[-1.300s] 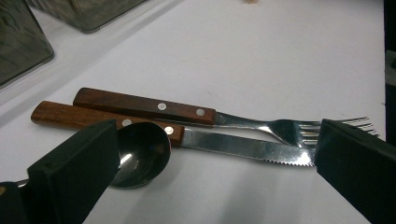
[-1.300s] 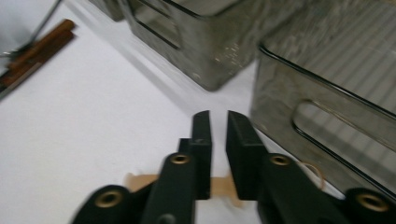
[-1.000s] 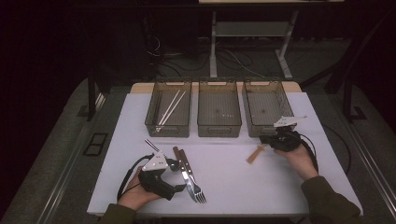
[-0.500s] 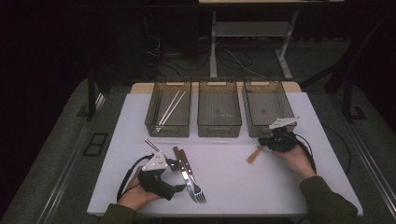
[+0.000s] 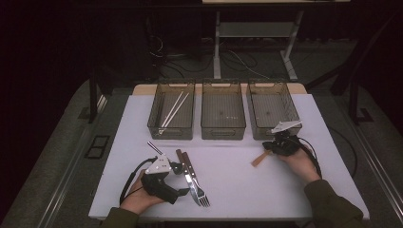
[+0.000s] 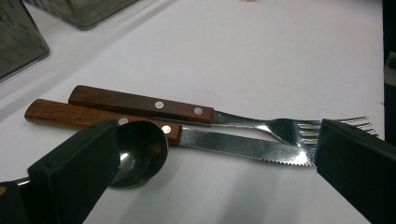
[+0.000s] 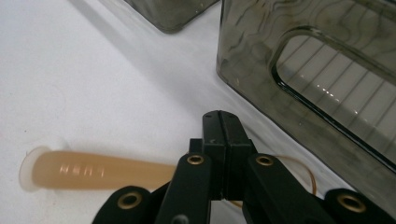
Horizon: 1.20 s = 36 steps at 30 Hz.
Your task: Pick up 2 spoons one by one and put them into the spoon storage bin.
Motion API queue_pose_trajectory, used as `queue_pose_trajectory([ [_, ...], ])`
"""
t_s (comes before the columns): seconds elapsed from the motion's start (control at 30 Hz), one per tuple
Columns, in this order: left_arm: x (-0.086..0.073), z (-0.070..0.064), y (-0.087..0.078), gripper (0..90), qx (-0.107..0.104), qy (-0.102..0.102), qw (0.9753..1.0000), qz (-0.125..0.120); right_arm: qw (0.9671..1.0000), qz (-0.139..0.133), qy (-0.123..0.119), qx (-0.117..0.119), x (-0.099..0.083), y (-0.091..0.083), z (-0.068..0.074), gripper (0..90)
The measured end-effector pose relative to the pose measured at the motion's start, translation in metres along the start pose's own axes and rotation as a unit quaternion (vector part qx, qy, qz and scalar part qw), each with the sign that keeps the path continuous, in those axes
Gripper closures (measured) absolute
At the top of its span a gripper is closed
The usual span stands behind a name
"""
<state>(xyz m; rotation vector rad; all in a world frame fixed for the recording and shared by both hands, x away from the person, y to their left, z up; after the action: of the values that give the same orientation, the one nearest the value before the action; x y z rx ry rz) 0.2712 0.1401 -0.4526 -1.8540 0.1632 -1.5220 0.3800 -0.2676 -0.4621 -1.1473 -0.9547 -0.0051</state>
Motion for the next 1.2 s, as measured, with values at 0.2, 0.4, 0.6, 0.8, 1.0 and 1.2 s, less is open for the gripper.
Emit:
queue_pose_trajectory([
  [0.2, 0.000, 0.000, 0.000, 0.0, -0.001, 0.001, 1.0000, 0.001, 0.9999, 0.010, -0.007, -0.004, -0.002, -0.004, 0.001, 89.8],
  [0.4, 0.000, 0.000, 0.000, 0.0, -0.001, 0.001, 1.0000, 0.002, 0.9997, 0.021, -0.006, -0.005, -0.006, -0.009, 0.001, 89.8],
  [0.6, 0.000, 0.000, 0.001, 0.0, -0.002, 0.000, 1.0000, 0.002, 0.9995, 0.030, -0.008, -0.006, -0.010, -0.014, 0.002, 89.8],
  [0.8, 0.000, 0.000, 0.000, 0.0, -0.002, 0.000, 1.0000, 0.000, 0.9993, 0.037, -0.005, -0.006, -0.014, -0.018, 0.003, 89.8],
  [1.0, 0.000, 0.000, 0.000, 0.0, -0.002, 0.000, 1.0000, 0.000, 0.9991, 0.043, -0.005, -0.002, -0.021, -0.025, 0.003, 89.8],
  [1.2, 0.000, -0.001, 0.000, 0.0, -0.002, 0.000, 1.0000, 0.000, 0.9986, 0.052, -0.007, 0.000, -0.028, -0.033, 0.004, 89.7],
])
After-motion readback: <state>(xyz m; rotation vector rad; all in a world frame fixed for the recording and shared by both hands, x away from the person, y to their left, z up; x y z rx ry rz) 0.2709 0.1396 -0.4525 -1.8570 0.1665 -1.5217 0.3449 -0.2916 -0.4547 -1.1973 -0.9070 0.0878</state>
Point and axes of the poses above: each handheld gripper's, and its own axes: y roughly forward along the jaws, x roughly out of its top, z roughly to its left, the point moved 2 cm from there along y, roughly forward along the jaws, and after that the axes turned 4 degrees about y, right-handed, at the moved point
